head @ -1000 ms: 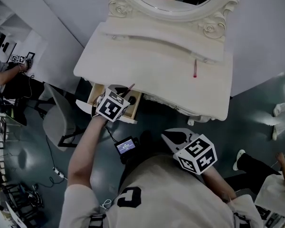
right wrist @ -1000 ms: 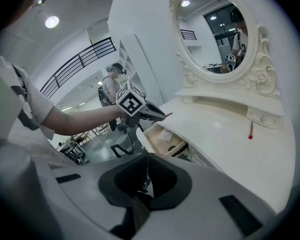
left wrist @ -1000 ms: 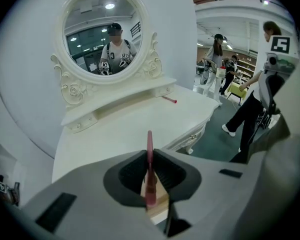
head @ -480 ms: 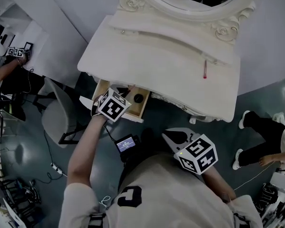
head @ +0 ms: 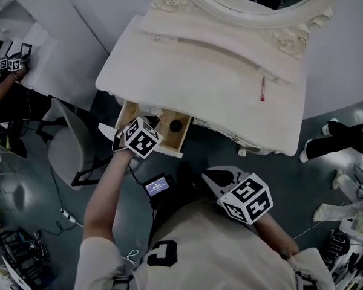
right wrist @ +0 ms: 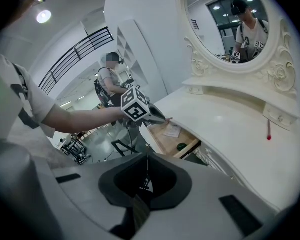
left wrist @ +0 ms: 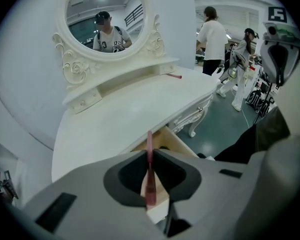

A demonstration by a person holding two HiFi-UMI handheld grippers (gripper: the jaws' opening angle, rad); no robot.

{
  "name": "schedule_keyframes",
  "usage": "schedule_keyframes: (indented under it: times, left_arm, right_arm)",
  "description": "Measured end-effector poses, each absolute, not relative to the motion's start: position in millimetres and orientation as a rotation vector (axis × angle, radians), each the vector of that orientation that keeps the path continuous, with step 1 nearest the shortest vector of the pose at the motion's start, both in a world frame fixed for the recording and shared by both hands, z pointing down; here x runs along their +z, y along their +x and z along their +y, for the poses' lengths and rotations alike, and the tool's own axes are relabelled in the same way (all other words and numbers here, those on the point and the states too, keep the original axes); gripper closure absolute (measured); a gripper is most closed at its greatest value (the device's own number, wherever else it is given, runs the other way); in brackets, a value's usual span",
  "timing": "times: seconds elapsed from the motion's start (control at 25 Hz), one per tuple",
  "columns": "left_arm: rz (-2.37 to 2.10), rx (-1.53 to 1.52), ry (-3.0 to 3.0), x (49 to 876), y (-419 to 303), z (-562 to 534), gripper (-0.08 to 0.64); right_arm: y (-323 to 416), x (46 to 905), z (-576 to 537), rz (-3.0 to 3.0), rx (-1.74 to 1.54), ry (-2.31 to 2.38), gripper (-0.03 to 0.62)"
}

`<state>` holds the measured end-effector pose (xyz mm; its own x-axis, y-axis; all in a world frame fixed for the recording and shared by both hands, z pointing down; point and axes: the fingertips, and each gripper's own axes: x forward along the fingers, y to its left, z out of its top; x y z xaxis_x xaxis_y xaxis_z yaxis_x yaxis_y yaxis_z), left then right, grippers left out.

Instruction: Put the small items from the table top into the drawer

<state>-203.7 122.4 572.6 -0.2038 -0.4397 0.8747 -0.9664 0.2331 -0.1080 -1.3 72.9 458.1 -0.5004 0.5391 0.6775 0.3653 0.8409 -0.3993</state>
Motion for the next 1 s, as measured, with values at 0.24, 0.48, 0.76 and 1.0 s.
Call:
schedule_keyframes:
  times: [0.24,0.48,0.76,1.0]
  left_arm:
    - [-1.729,0.917,1.285,590.9,-210.4,128.0,0.468]
    - [-1.701,0.983,1.279,608.1,-223.1,126.6,0.468]
    - [-1.651,0.993,1.265,634.1,-227.9,129.3,0.468]
    - [-1.611,1.044,1.271,649.7,-225.9,126.0,0.466]
  right_arm:
    - [-5.4,459.2,73.4,-2.136,0.26,-0.645,0.565]
    - [-9.4,462.3,68.8,-2.138,0.278,-0.607,0.565]
    - [-11.5,466.2,67.4,-2.12,0.28,-0.581,0.565]
    - [-7.3,472.3,65.0,-2.118,0.313,-0.549,0.565]
